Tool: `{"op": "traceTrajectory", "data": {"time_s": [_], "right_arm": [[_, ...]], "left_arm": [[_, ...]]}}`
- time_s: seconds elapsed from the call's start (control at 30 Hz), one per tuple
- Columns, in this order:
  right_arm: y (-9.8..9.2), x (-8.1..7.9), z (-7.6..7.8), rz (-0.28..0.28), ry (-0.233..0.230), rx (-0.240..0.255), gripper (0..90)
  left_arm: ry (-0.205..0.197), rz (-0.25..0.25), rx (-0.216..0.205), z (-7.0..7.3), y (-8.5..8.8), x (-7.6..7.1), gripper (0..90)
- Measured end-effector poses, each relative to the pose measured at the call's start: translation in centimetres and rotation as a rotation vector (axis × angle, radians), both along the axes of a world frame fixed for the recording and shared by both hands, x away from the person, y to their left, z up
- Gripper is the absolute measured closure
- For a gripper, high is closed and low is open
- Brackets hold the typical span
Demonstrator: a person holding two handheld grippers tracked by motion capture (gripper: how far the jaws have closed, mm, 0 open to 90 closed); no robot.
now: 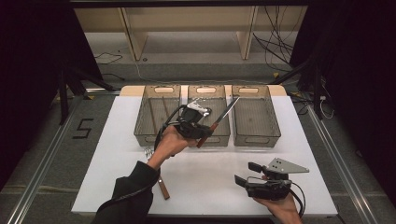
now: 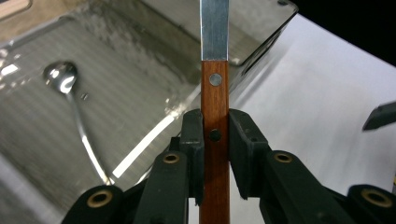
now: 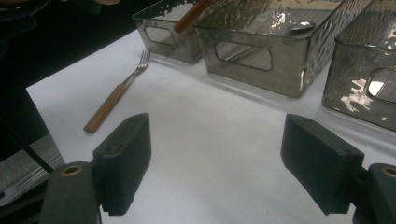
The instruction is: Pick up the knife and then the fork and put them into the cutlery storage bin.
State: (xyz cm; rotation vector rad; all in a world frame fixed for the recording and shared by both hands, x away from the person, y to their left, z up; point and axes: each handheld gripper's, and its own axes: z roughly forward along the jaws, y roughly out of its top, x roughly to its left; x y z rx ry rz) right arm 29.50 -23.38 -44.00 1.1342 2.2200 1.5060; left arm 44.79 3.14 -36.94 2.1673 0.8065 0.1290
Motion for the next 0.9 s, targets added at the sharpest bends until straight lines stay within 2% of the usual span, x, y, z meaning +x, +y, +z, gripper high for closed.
{"op": "traceTrajectory", "data": {"time_s": [0.27, 0.47, 0.53, 0.6, 0.7, 0.9], "right_arm": [[-0.1, 0.0, -0.1, 0.006, -0.002, 0.005, 25.3], [-0.1, 0.0, -0.1, 0.009, 0.000, 0.006, 25.3], [0.0, 0.0, -0.1, 0.010, 0.001, 0.006, 25.3], [0.0, -0.1, -0.1, 0.011, 0.000, 0.006, 25.3], [0.0, 0.0, -0.1, 0.012, 0.002, 0.006, 25.3], [-0.1, 0.0, -0.2, 0.016, 0.004, 0.009, 25.3]], "left_arm": [[-0.018, -0.018, -0.019, 0.8, -3.6, 1.5, 75.7], [-0.008, -0.004, -0.038, 0.6, -5.7, 2.8, 75.6], [-0.001, 0.001, -0.033, 0.3, -6.6, 3.3, 75.7], [-0.002, 0.000, -0.025, 0.2, -7.2, 3.8, 75.7], [0.005, 0.005, -0.041, 0.1, -8.1, 4.2, 75.6], [0.001, 0.000, -0.043, 0.1, -9.1, 4.8, 75.7]]}}
